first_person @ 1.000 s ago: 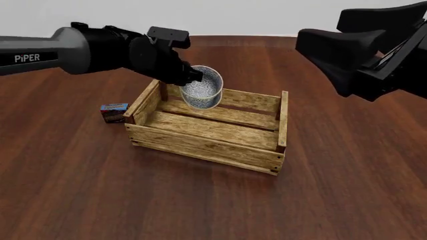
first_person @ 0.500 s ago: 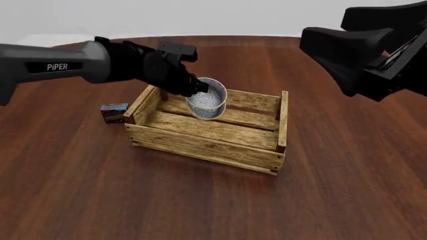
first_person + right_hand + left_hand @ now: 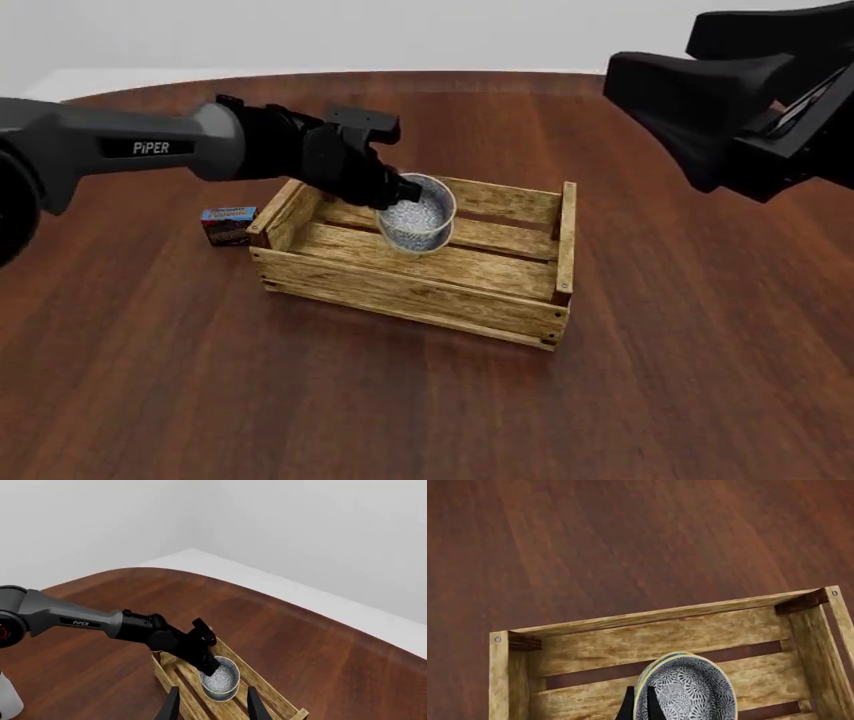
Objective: Stack the right bowl on the left bowl and place them in the tray.
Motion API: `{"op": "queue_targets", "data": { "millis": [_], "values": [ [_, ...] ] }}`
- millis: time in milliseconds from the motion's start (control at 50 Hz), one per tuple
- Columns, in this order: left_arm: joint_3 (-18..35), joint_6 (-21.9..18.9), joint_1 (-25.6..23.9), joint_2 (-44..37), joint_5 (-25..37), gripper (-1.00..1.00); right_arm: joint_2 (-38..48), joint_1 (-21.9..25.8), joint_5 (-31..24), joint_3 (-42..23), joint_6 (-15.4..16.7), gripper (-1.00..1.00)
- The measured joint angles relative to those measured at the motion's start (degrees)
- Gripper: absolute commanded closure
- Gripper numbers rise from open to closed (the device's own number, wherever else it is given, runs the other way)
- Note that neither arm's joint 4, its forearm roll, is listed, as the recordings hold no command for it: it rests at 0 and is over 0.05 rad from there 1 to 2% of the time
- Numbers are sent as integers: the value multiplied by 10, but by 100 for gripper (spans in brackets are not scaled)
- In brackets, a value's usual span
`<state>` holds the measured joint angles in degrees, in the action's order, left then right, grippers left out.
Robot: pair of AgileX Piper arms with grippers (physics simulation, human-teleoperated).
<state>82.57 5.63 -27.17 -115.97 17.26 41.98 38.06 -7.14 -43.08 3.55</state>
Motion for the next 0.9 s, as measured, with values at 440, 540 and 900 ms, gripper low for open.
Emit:
{"op": "queue_targets", "data": {
  "millis": [440, 540, 900],
  "values": [
    [3, 9, 7, -23, -12, 100, -5, -1, -3, -1, 2, -100],
    [6, 11, 8, -27, -13, 100, -6, -1, -4, -1, 2, -100],
    [2, 4, 3, -31, -12, -100, -9, -1, -5, -1, 3, -100]
  ]
}}
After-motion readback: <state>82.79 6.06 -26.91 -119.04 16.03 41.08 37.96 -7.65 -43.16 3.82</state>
